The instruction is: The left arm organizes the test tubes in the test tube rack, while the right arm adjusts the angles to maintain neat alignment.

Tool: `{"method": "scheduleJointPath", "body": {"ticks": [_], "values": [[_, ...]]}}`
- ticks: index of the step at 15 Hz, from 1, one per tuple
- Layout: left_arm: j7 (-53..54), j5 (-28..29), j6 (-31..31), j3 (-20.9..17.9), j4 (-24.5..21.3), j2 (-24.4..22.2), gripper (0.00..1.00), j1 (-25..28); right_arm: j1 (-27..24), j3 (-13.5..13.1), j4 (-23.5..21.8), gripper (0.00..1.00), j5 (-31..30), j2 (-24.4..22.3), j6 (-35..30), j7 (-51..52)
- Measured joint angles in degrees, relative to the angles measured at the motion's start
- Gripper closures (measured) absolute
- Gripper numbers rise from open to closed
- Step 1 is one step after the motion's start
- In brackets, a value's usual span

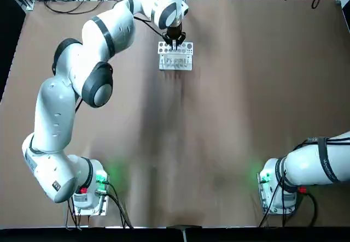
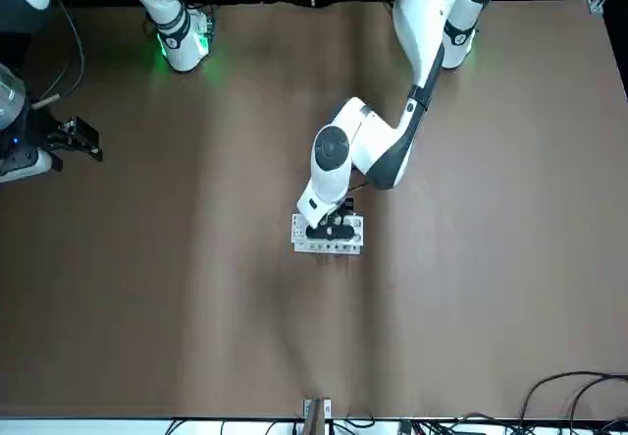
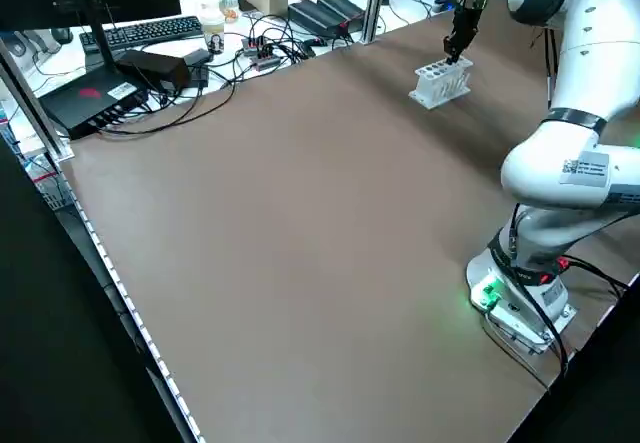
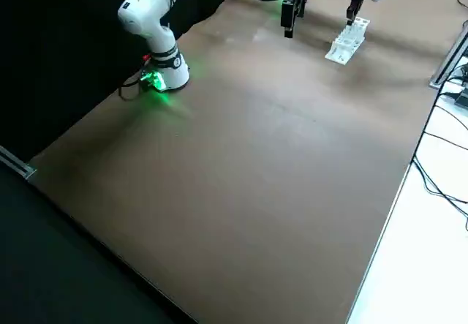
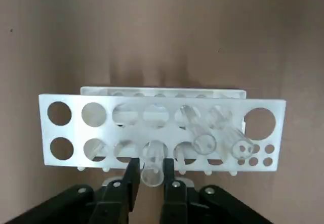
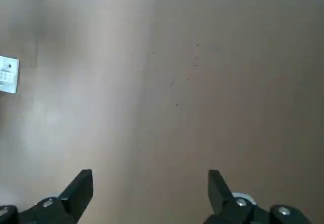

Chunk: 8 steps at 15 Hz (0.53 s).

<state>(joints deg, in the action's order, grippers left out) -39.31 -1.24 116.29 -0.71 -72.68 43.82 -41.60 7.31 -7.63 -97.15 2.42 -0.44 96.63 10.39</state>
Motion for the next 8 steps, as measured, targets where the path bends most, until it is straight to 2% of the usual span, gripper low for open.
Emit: {"method": "scheduleJointPath", "body": {"ticks": [8], "values": [[0.0,0.0,0.0,0.0,0.0,0.0,0.79,0.0,0.0,0.0,0.0,0.00,0.0,0.0,0.0,0.0]]}}
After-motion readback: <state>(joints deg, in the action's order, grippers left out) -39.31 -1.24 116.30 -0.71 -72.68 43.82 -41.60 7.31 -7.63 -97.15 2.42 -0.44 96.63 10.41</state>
